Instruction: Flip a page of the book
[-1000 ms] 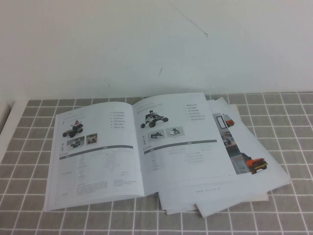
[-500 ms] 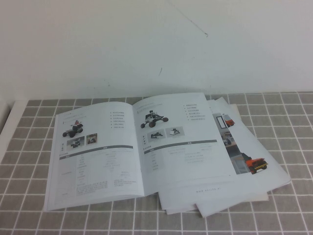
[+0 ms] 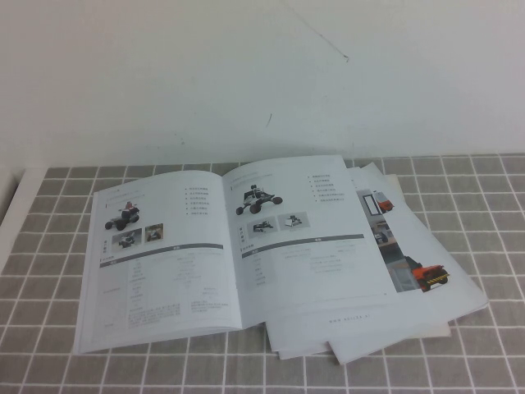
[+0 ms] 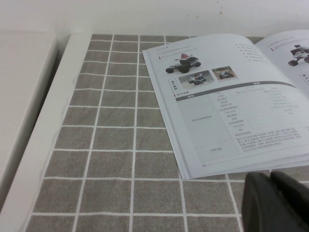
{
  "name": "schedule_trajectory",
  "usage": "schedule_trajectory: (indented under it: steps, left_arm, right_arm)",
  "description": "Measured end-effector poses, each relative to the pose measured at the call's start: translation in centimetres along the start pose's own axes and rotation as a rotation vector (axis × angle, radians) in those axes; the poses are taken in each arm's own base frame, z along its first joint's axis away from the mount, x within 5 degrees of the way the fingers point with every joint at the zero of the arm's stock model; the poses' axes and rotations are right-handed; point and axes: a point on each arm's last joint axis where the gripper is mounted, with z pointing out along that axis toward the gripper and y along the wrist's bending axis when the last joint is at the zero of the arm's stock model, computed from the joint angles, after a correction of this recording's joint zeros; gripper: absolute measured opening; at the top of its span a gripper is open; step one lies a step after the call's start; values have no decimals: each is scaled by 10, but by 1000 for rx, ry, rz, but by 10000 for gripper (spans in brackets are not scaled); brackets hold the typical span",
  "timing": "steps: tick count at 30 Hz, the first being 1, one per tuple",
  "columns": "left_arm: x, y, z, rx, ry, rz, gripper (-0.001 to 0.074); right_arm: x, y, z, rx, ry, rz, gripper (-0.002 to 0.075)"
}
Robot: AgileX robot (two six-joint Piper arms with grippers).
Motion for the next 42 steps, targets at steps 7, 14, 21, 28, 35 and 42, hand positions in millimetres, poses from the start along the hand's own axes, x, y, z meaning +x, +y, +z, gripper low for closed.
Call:
schedule_trajectory:
  steps: [7,14,21,28,35,42]
  left_arm:
    - [0,0,0,0,0,1,-4]
    - [0,0,0,-1,0,3,-4]
    - [-1,1,0,-8,-9,42,-4]
    - [-10,-1,0,18,-128,-98,-4]
    - [-26,1,-3,60,-294,-447,-4]
    - [-28,1,-4,97,-315,-649,-4]
  right_arm:
    - [0,0,0,-1,0,2,-3]
    - [-2,0,0,2,-20,2,-3]
    - [-23,-3,-3,31,-270,4,-3]
    - [-38,-5,-8,52,-447,9,-3]
    - [-49,-6,-14,68,-583,12,-3]
    - [-64,-8,-27,93,-799,21,-3]
